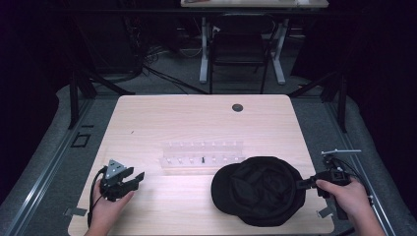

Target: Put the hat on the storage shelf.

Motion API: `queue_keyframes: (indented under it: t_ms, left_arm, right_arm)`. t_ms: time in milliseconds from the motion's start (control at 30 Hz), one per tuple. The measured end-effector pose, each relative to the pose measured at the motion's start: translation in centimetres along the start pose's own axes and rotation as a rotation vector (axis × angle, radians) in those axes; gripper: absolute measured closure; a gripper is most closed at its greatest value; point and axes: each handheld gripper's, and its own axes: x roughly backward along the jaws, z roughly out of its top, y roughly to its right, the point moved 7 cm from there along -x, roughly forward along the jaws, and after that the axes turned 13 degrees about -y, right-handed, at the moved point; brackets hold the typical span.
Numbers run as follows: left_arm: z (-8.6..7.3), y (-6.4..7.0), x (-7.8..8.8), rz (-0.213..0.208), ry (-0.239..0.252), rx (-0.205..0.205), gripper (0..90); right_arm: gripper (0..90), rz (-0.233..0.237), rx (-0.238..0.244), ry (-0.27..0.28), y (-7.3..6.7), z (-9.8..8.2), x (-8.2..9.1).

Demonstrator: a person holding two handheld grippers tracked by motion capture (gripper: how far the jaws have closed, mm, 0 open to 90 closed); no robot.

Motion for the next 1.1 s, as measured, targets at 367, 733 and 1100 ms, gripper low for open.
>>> queue_keyframes:
  t_ms: [367,733,1100]
  left_arm:
    - [0.0,0.0,0.0,0.001,-0.001,-0.002,51.3]
    - [0.0,0.0,0.0,0.0,-0.002,-0.002,51.3]
    - [0.0,0.0,-0.1,0.001,-0.003,-0.002,51.3]
  right_arm:
    - [88.3,0.088,0.036,0.024,-3.2,0.4,1.6]
    - [88.3,0.089,0.058,0.003,-4.6,0.7,2.4]
    - [88.3,0.088,0.069,0.009,-6.1,0.9,3.1]
